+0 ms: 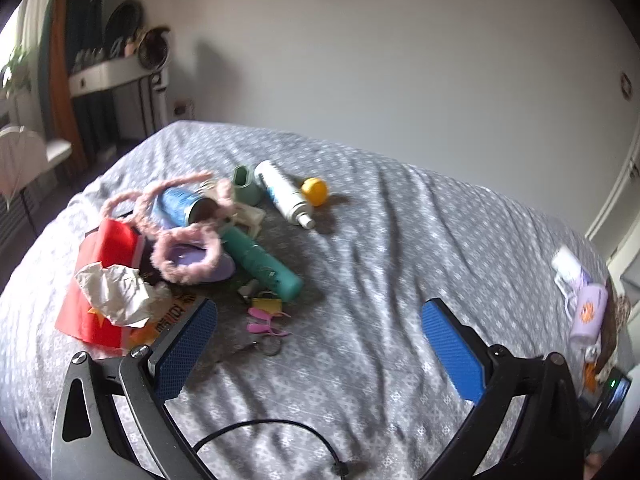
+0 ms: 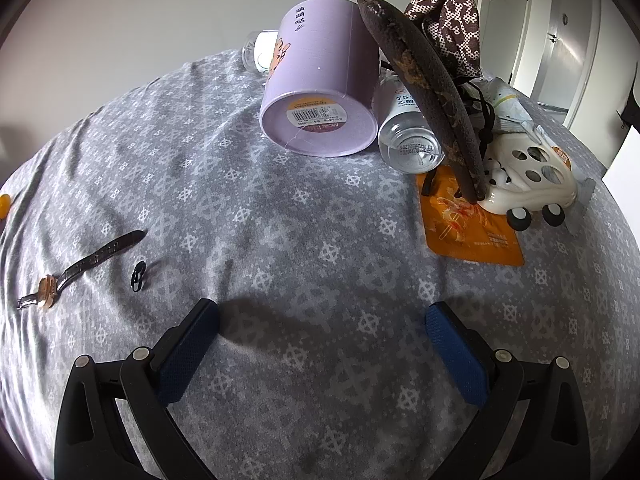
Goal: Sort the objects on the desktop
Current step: 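Move the left tool over the pile beside the red flag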
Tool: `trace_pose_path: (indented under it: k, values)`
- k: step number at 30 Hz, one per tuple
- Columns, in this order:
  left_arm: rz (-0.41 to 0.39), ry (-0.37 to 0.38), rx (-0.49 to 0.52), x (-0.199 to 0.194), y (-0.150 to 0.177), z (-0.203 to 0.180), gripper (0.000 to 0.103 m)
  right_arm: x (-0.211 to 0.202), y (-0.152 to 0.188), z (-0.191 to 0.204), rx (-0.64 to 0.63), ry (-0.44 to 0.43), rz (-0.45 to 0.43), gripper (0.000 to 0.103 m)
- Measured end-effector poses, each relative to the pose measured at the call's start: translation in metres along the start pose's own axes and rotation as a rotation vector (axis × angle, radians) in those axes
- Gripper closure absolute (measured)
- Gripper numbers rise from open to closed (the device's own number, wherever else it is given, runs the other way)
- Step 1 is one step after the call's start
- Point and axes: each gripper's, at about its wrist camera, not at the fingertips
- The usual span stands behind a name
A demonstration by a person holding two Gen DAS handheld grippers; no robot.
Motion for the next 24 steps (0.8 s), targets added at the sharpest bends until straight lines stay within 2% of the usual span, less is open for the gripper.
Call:
trace_pose_path:
  k: [5,8,13,16,20,21,24]
  values:
    - [0.001,-0.025,-0.09,0.008,-0.007,0.037,0.0,-0.001,0.0,-0.001,0.001,-0.002,-0.003,0.0]
    - [-0.016,-0.075,-0.17,0.011,-0.004,0.065,0.0,0.0,-0.001,-0.001,0.007,0.003,0.001,0.0]
    - [-0.101,-0.152,-0.307,-0.01,0.005,0.131,0.0,0.0,-0.004,-0.003,0.016,0.017,0.021,0.0]
    - [-0.093,-0.196,-0.361,-0.015,0.001,0.169,0.0,-0.001,-0.005,-0.004,0.011,0.025,0.024,0.0]
    - [-0.069,-0.171,-0.36,-0.006,-0.007,0.195,0.0,-0.008,-0.013,-0.005,0.009,0.02,0.04,0.0]
    - [-0.063,-0.142,-0.367,-0.002,-0.009,0.198,0.0,-0.015,-0.015,-0.005,0.009,0.004,0.02,0.0]
    - [-0.045,-0.059,-0.366,0.022,-0.02,0.193,0.0,-0.055,-0.021,0.004,-0.014,-0.071,-0.117,0.0]
Point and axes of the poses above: each gripper's, at about its wrist camera, not at the fingertips, and x roughly the way its jaws point, z to its left, y to its underside, and after that the axes turned 6 degrees about x, right-handed
